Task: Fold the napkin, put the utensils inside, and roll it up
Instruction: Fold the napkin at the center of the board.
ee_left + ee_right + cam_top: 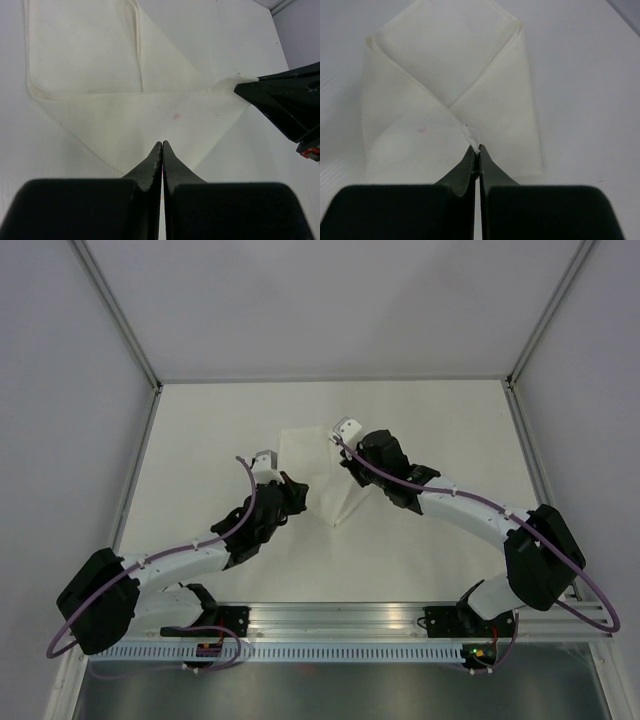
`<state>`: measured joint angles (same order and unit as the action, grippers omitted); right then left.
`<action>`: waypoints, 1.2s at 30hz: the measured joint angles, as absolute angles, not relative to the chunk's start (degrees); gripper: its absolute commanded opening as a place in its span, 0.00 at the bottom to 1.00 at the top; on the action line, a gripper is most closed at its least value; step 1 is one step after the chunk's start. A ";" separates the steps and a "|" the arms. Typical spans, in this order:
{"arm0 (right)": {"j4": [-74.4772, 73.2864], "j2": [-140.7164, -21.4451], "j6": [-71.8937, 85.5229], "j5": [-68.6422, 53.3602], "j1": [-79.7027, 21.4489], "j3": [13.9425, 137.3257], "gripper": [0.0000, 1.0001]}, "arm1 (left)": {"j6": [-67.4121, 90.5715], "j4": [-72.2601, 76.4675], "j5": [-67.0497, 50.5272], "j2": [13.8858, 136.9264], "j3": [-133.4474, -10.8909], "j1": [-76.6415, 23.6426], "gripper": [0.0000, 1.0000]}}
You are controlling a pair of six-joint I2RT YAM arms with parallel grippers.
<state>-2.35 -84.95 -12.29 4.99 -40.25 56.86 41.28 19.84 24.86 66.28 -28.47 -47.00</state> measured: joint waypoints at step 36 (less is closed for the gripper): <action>0.36 -102.35 -14.44 2.11 -28.71 58.13 0.09 | 36.60 25.54 3.84 93.93 -40.97 -46.83 0.02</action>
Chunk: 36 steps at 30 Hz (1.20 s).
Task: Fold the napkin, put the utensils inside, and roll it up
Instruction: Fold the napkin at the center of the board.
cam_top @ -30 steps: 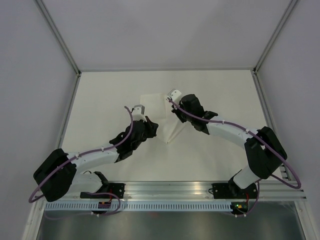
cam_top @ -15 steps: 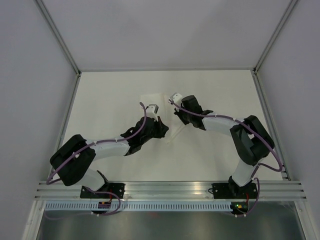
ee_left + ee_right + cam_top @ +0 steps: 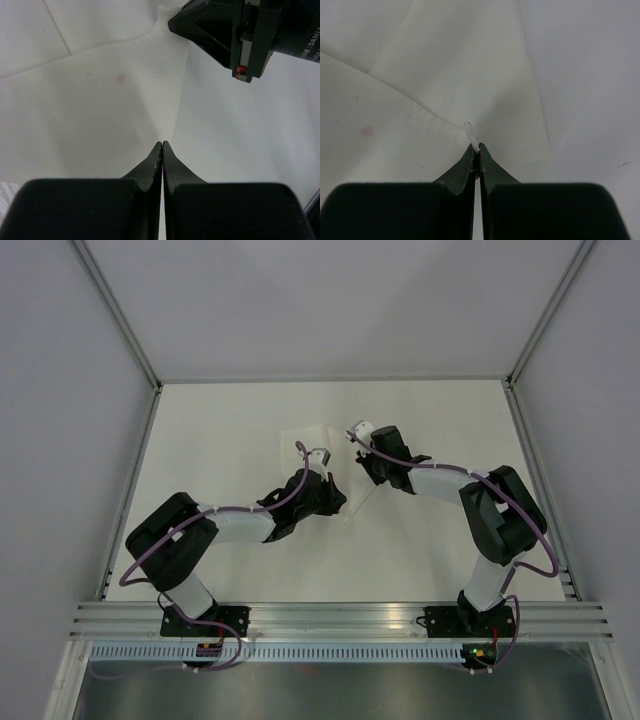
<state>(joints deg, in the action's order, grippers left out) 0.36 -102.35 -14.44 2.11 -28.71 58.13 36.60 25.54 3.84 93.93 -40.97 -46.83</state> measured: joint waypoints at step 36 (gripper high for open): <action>-2.66 -108.88 -11.90 -0.10 -19.81 63.96 0.30 | 36.62 20.27 -0.84 104.16 -50.68 -46.83 0.02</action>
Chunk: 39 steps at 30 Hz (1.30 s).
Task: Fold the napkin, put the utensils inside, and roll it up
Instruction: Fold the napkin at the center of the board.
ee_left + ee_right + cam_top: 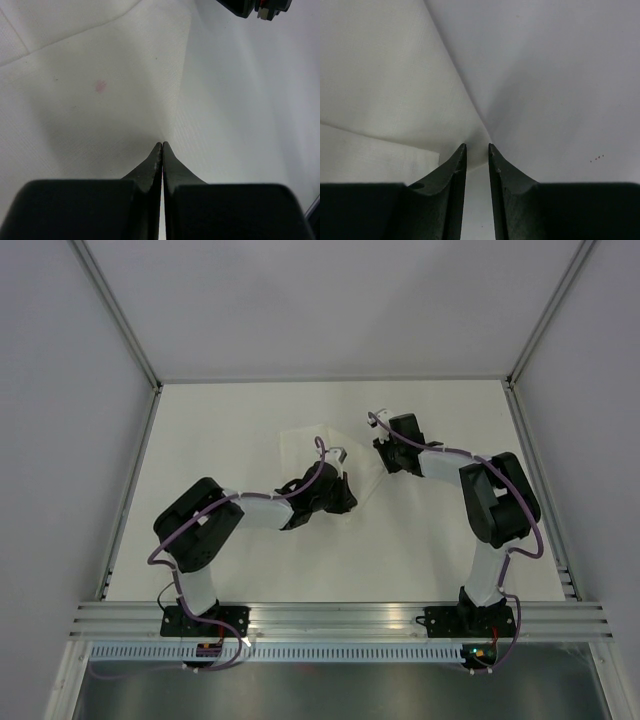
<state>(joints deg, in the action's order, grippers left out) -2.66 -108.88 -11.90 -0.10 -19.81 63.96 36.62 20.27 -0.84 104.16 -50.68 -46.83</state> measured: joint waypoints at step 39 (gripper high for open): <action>-24.05 -113.54 -4.16 -21.37 3.07 89.65 0.31 | 26.59 -30.55 44.71 126.65 -101.47 -65.60 0.63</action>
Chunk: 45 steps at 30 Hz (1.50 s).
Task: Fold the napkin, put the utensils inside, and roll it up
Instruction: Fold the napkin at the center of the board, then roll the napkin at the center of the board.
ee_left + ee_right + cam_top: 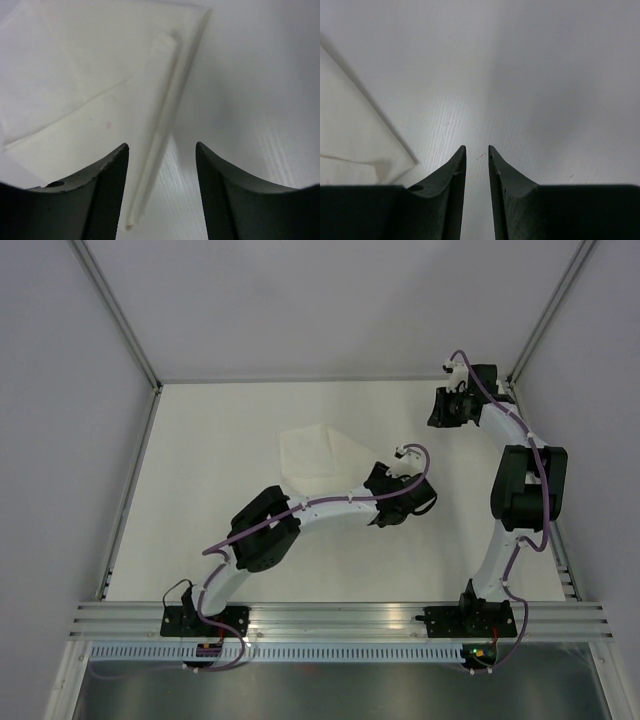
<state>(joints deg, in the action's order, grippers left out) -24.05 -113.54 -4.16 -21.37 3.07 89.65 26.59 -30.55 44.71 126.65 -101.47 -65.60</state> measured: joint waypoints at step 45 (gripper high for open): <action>-26.98 -117.12 -2.87 -29.52 14.15 90.43 0.25 | 21.54 -40.40 52.12 141.71 -115.77 -64.36 0.52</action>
